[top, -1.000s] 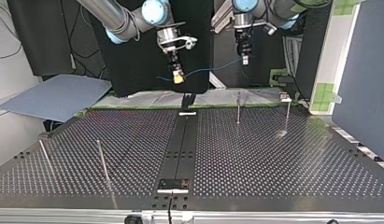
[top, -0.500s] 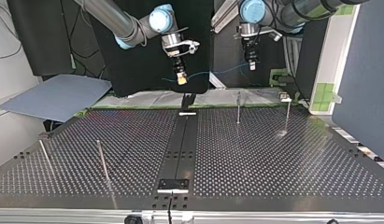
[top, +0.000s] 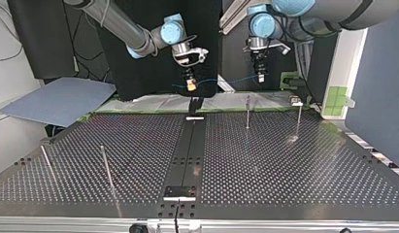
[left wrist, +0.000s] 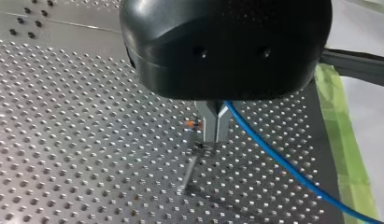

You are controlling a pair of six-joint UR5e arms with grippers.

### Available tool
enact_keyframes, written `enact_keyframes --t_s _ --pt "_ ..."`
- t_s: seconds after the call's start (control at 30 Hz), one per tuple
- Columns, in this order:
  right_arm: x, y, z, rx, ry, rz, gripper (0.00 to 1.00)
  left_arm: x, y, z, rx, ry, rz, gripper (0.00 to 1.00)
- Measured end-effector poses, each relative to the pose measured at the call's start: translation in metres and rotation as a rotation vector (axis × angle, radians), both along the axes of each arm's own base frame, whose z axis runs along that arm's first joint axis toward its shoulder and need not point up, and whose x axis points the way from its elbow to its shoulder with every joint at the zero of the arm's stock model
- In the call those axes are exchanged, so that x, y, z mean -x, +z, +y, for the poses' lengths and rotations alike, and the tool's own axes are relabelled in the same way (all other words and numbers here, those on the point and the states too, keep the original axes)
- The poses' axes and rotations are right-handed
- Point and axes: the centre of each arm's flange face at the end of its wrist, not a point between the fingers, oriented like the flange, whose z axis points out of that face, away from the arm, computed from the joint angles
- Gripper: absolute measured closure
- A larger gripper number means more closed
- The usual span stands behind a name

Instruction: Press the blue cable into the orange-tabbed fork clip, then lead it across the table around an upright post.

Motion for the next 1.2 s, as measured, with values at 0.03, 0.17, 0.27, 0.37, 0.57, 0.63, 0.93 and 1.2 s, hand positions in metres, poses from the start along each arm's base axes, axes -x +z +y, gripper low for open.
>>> enact_keyframes --t_s 0.03,0.17,0.27,0.37,0.57,0.63,0.93,1.2 --pt "0.001 -0.004 -0.001 -0.004 0.000 0.003 1.00 0.000 -0.004 0.000 0.000 -0.003 0.008 1.00" --pt "0.003 -0.018 -0.010 -0.023 0.002 0.016 1.00 0.000 -0.017 0.000 -0.002 -0.016 0.034 1.00" --pt "0.004 -0.019 -0.017 -0.025 0.009 0.014 1.00 -0.005 -0.023 -0.003 -0.001 -0.037 0.046 1.00" --pt "0.002 -0.017 -0.023 -0.025 0.024 0.012 1.00 -0.015 -0.023 -0.006 0.000 -0.063 0.049 1.00" --pt "-0.003 -0.012 -0.033 -0.025 0.043 0.013 1.00 -0.034 -0.020 -0.011 0.010 -0.091 0.041 1.00" --pt "-0.003 -0.011 -0.034 -0.024 0.047 0.012 1.00 -0.040 -0.018 -0.011 0.013 -0.092 0.039 1.00" --pt "-0.003 -0.011 -0.035 -0.021 0.053 0.022 1.00 -0.061 -0.014 -0.007 0.016 -0.076 0.030 1.00" --pt "-0.004 -0.010 -0.036 -0.012 0.058 0.034 1.00 -0.073 -0.011 0.000 0.014 -0.059 0.035 1.00"
